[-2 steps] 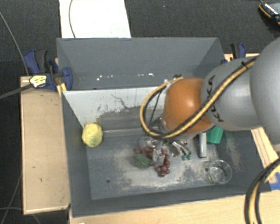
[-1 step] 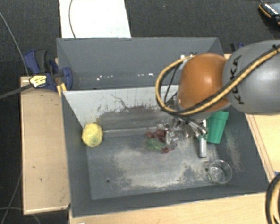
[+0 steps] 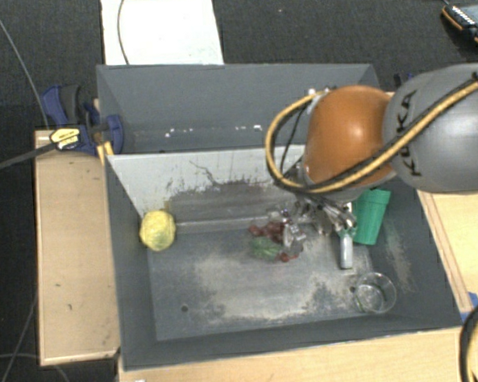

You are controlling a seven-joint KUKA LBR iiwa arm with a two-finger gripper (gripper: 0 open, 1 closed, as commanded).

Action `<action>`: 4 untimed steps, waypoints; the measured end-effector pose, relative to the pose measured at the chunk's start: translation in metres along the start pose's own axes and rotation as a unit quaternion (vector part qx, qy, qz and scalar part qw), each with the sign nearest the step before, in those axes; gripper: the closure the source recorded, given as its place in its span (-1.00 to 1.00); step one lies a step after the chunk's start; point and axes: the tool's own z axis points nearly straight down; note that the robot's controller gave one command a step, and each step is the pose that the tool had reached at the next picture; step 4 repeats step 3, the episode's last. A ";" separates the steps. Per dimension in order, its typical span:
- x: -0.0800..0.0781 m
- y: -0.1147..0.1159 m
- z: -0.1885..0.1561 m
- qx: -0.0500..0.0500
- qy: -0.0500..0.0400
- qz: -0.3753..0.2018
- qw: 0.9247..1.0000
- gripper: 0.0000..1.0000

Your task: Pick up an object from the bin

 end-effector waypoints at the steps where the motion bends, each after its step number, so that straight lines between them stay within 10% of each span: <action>1: 0.023 -0.010 0.051 0.001 -0.005 -0.024 1.000 1.00; 2: 0.015 -0.005 -0.037 0.000 -0.003 -0.008 1.000 1.00; 4: 0.002 0.002 -0.071 0.000 -0.002 -0.006 1.000 1.00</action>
Offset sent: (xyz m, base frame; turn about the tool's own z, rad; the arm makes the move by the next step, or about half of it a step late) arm -0.0045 0.0003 0.2108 0.0475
